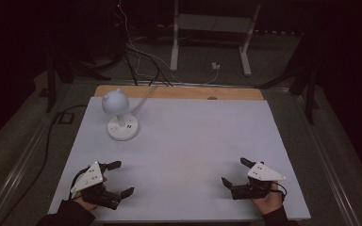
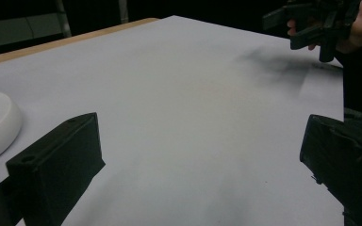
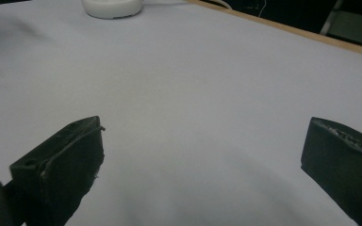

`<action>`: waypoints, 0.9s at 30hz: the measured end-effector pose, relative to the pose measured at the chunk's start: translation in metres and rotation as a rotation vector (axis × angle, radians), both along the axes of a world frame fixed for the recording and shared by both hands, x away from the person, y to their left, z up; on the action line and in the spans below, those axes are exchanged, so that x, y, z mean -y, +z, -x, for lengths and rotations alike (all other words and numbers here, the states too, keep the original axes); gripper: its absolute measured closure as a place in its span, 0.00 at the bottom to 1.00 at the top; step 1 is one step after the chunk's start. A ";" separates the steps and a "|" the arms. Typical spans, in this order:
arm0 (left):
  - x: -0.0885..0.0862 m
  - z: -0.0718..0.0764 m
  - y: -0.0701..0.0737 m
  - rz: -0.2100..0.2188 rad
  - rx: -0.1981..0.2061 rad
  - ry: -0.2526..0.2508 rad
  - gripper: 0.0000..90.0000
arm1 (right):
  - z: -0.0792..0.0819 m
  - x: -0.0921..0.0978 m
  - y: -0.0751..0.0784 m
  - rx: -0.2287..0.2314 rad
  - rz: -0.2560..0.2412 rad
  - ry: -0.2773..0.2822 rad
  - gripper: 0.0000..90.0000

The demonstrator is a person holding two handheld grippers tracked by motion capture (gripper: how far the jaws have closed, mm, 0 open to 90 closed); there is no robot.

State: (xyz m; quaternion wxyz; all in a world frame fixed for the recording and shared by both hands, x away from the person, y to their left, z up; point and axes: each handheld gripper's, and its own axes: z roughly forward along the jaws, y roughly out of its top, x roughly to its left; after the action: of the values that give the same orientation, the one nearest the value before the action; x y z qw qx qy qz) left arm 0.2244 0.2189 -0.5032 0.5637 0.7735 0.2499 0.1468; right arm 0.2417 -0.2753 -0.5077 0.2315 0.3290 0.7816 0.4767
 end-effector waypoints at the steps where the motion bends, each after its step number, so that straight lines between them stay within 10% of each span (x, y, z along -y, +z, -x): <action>1: 0.000 0.000 0.000 0.000 -0.001 0.001 0.00 | 0.000 0.000 0.000 0.003 0.006 0.001 0.00; 27: -0.001 0.001 0.001 0.000 0.000 0.002 0.00 | -0.012 -0.025 0.022 -0.059 0.022 0.011 0.00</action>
State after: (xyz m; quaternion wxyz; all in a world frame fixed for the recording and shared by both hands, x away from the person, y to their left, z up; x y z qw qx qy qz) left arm 0.2239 0.2198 -0.5026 0.5638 0.7731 0.2505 0.1474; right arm 0.2540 -0.2500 -0.4852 0.2094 0.3359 0.7951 0.4595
